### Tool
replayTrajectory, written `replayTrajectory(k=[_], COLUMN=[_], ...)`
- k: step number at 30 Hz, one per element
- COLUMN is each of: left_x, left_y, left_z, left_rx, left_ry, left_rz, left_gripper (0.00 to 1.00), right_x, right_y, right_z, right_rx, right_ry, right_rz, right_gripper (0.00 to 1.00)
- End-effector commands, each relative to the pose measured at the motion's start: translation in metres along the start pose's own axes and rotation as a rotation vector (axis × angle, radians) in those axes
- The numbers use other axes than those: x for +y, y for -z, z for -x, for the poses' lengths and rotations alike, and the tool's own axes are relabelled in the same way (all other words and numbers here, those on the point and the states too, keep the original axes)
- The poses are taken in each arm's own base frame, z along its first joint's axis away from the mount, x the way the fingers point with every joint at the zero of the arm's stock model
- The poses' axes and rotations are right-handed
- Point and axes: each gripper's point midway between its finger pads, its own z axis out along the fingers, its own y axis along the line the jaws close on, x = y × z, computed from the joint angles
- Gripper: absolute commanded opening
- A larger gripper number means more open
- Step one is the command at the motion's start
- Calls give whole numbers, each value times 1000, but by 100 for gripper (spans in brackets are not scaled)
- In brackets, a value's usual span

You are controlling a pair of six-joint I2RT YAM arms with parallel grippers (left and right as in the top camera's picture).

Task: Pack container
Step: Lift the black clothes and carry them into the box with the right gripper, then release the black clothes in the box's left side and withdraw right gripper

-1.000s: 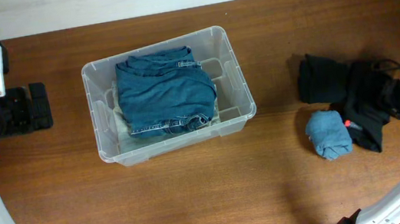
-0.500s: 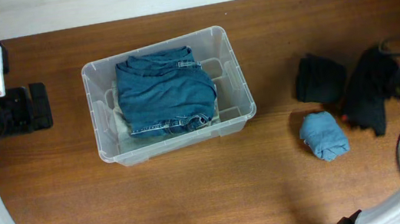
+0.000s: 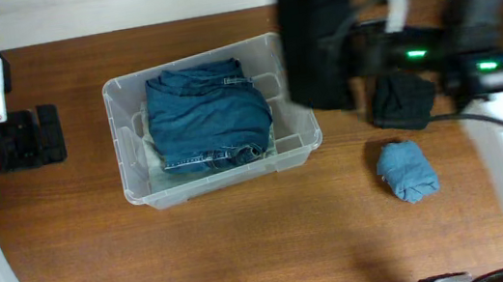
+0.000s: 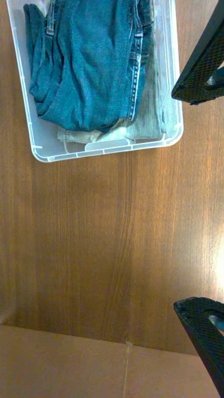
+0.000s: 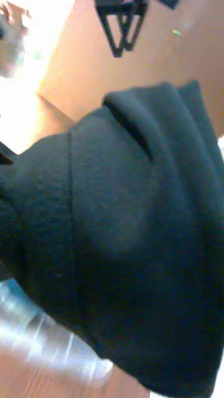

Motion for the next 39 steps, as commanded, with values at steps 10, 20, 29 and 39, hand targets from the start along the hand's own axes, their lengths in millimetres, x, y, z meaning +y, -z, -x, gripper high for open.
replayTrajectory(k=[10, 20, 29, 39], left_x=[1, 1, 1, 1], left_y=[5, 5, 5, 5], left_z=[-1, -1, -1, -1], left_rx=[-12, -12, -12, -12], left_ry=[16, 17, 17, 17], left_rz=[4, 4, 4, 4], left_gripper=[100, 100, 100, 100], right_x=[62, 5, -7, 17], right_y=[-223, -276, -275, -233], right_z=[-93, -176, -184, -112], right_rx=[130, 281, 298, 246], right_ry=[-194, -325, -283, 7], right_rz=[67, -11, -62, -195], right_gripper=[4, 4, 58, 73])
